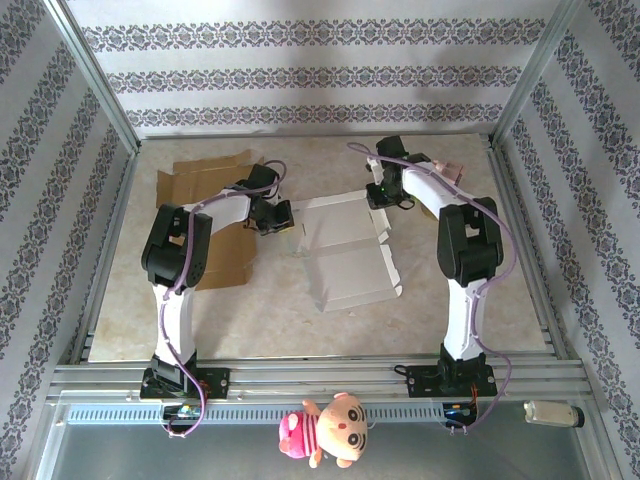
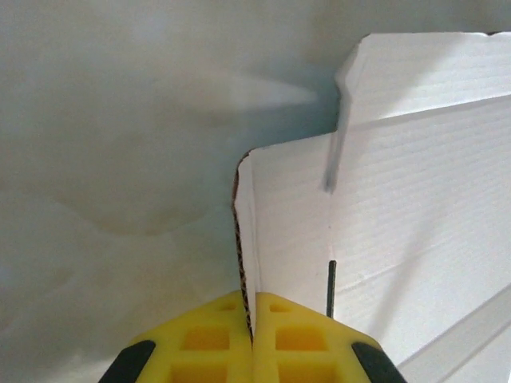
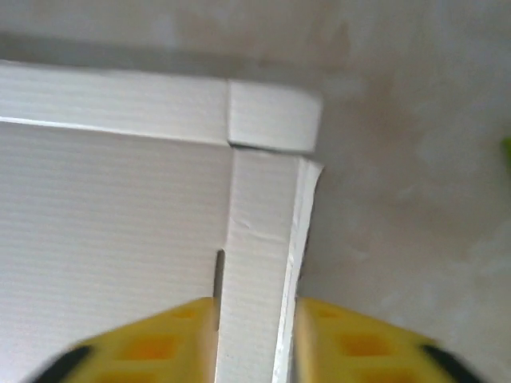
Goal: Fold the paper box
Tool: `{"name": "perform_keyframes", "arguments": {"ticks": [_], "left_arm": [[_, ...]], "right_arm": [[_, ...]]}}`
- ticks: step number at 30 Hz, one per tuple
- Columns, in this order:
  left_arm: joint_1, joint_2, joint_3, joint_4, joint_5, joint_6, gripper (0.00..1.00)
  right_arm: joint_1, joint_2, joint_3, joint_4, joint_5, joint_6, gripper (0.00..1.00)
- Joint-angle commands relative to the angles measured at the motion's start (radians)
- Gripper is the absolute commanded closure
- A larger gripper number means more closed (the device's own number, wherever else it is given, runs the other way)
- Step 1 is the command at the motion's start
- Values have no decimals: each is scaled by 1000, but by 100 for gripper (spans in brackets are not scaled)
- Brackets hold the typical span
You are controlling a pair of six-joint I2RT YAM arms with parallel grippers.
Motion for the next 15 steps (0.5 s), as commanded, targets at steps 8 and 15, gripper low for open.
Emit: {"name": "perform_keyframes", "arguments": {"ticks": [8,15], "left_arm": [[-7,-297,-225,498,27,473,100],[-33,-403,-424,794,101,648,100]], "right_arm": [[38,-417,-182,262,-142,-373,30],[113,-499,-339,370,-223,-899,28]]}}
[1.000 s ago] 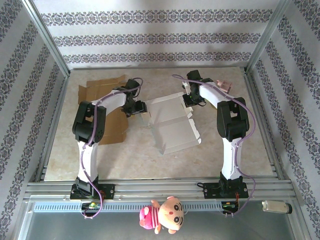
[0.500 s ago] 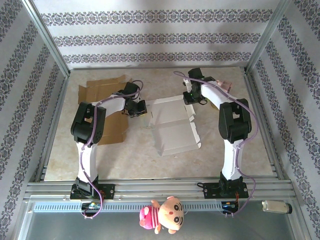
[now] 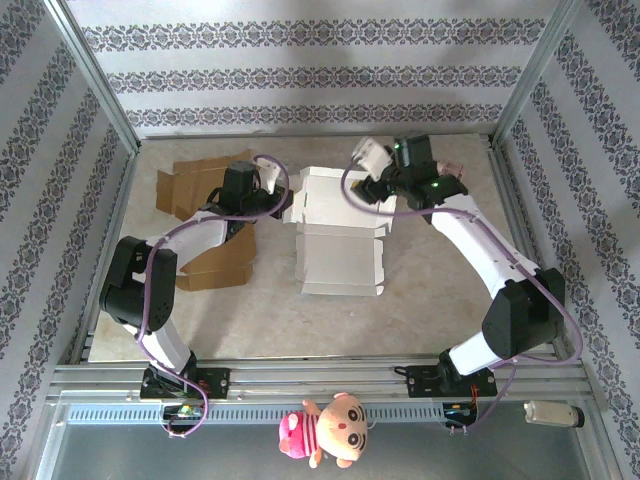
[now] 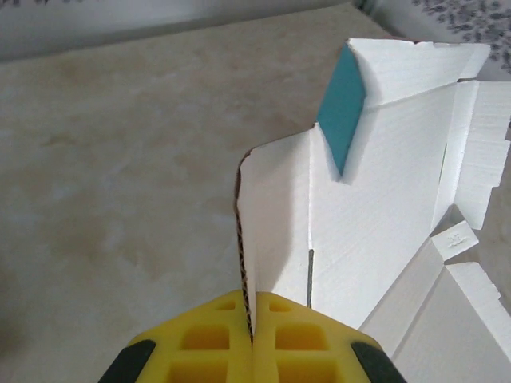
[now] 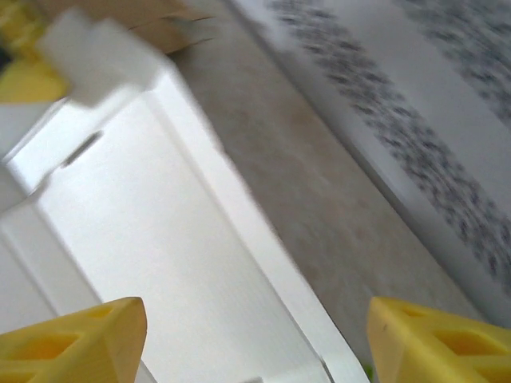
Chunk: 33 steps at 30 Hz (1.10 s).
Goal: Fold the paper box
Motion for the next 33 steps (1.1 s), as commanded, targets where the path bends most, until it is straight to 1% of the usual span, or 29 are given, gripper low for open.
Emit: {"name": "perform_keyframes", "arguments": {"ticks": [1,4,6,7,9,11,12,14,21,25,30,32,33], "left_arm": [[-27,-38,-80,225,63,159,100],[-41,-58,-102,238,65,198,100],[-43,-61,-100,229,62,202,100],[-43,-61,-100,227,57,200,100],[-43,-58,-98,227,59,201,100],[-44,-57,-94,225,62,200,100],[-45,-57,-91,226,60,198,100],[-44,-57,-88,222,53,196,100],[-44,-50,-70,184,4,202,100],[-45,-44,-66,193,10,186,100],[-44,-43,-69,218,20,166,100],[-44,-40,-58,195,13,167,100],[-44,-41,-54,187,11,168,100]], "right_arm": [[-8,46,10,14,-80,-277,28],[-9,84,30,-2,-71,-323,29],[-8,115,53,-18,-49,-320,32],[-9,127,64,-40,-60,-318,34],[-11,145,67,-56,-85,-307,41],[-15,159,60,-60,-96,-299,51],[-15,164,57,-59,-90,-295,58],[-16,169,50,-56,-66,-288,64],[-28,126,7,-42,-2,-279,65],[-41,102,-8,-42,7,-275,67],[-44,115,-12,-41,2,-268,76],[-38,115,-5,-46,-5,-267,85],[-34,115,3,-55,-9,-268,90]]}}
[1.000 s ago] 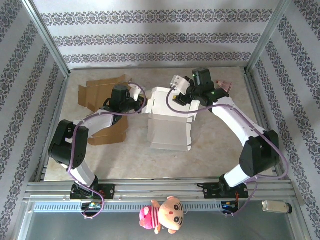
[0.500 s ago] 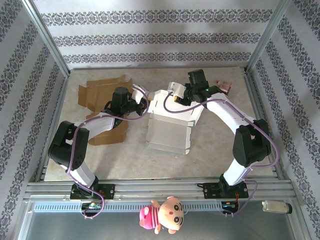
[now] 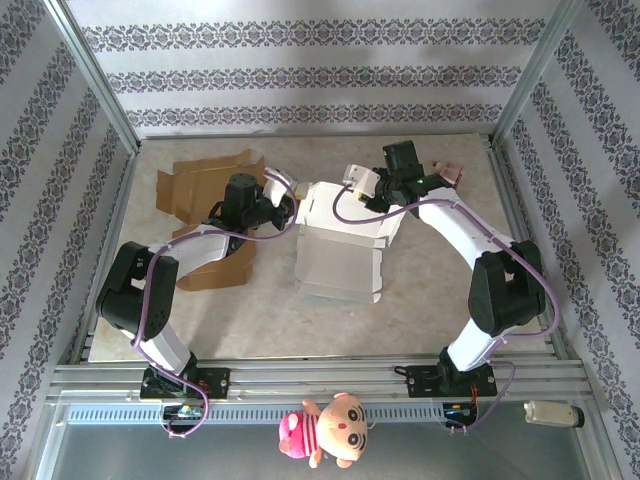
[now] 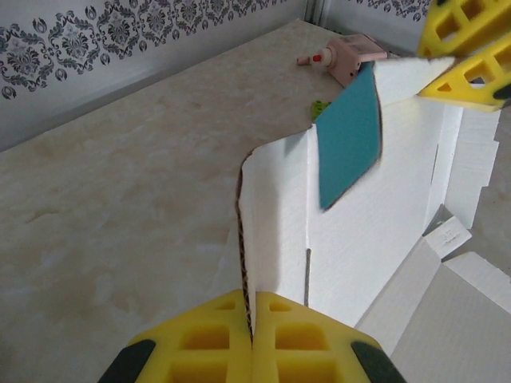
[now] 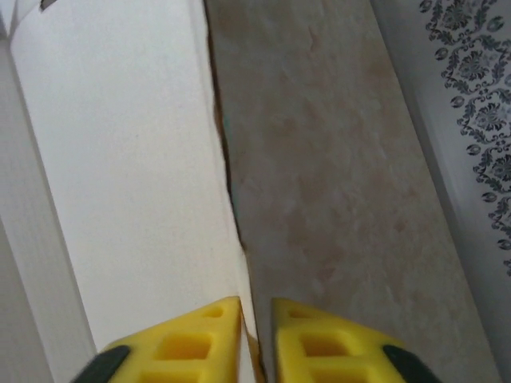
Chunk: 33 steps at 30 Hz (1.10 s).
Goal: Fold the paper box
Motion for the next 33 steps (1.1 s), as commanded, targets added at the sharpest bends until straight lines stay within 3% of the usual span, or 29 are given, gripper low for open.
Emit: {"name": "perform_keyframes", "arguments": {"ticks": [1,3,6,8,11,15,17,19,22,27,33], "left_arm": [[-8,-14,39,20,0,-6,100],[-9,-19,35,23,-17,-17,98],[-10,-42,42,6,-55,-68,72],[-9,-73,42,-11,-93,-135,61],[-9,-144,32,-42,-139,-317,41],[-10,-231,28,-119,-151,-592,33],[-9,-254,43,-193,-170,-775,32],[-10,-251,77,-302,-187,-960,36],[-8,-211,92,-283,-104,-1123,44],[-6,-113,124,-221,-48,-1191,54],[7,-23,127,-146,-105,-1190,66]], "right_arm": [[9,-25,11,-16,0,5,97],[21,-29,17,1,33,9,100],[47,-56,-8,96,142,6,100],[68,-79,-36,174,225,-32,100],[98,-106,-90,322,336,-118,100],[128,-110,-168,519,449,-230,100],[145,-97,-218,634,496,-287,100],[161,-73,-275,761,535,-336,100],[183,-26,-334,914,571,-388,100],[209,58,-405,1154,613,-471,100],[222,88,-440,1192,619,-463,100]]}}
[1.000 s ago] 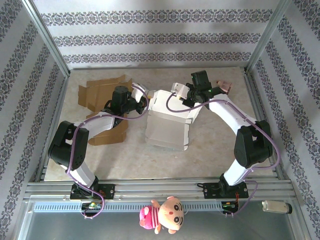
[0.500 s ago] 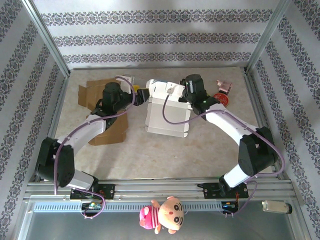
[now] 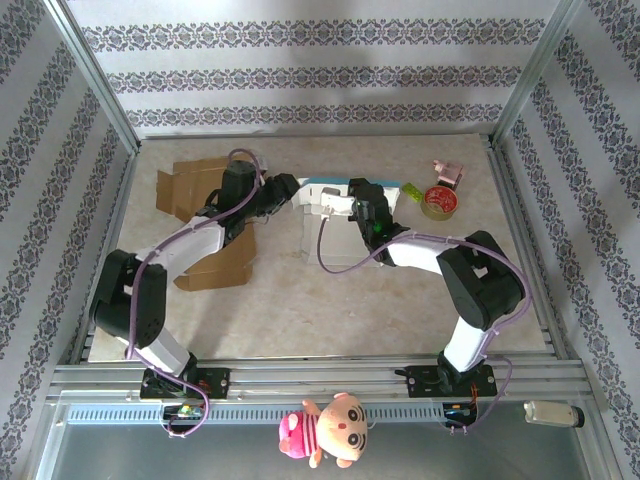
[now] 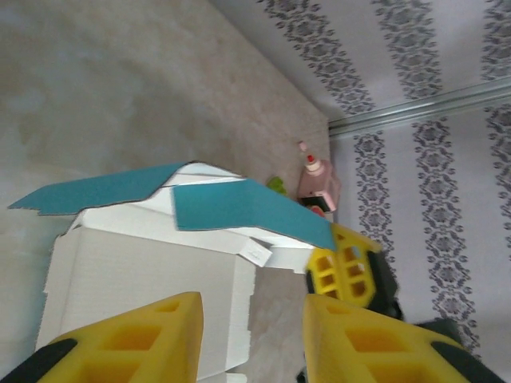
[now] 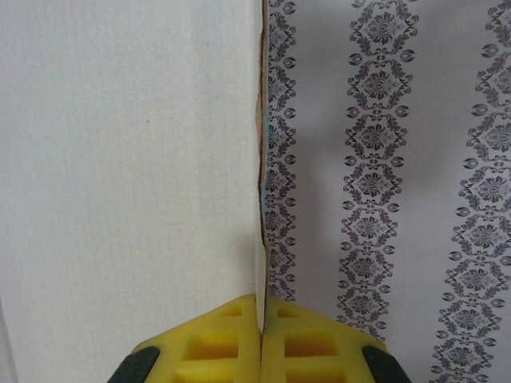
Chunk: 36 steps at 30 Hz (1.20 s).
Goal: Fold the paper box
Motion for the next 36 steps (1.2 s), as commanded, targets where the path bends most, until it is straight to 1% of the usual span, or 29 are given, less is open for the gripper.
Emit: {"name": "perform_keyframes", "arguments": {"ticks": [1,4,7,10,13,18,26,33,36], "left_arm": [[10,29,11,81,-33,-50,68],[25,75,12,122,-46,-60,75],[32,142,34,211,10,-69,80],[32,215,66,284,75,-95,82],[34,272,78,346,115,-138,83],[31,313,75,433,145,-176,84],[21,323,111,401,135,-118,83],[-42,349,130,405,112,-96,83],[-60,336,126,381,88,-65,83]], "right_arm": [[13,0,-20,124,33,-19,100],[16,-12,-38,121,19,-11,100],[19,-16,-43,114,13,-9,100],[24,-13,-39,103,9,-3,100],[27,-10,-34,91,5,0,100],[33,-4,-28,82,2,12,100],[42,8,-23,71,-1,30,100],[46,38,-22,59,21,33,100],[46,56,-6,38,47,30,100]]}}
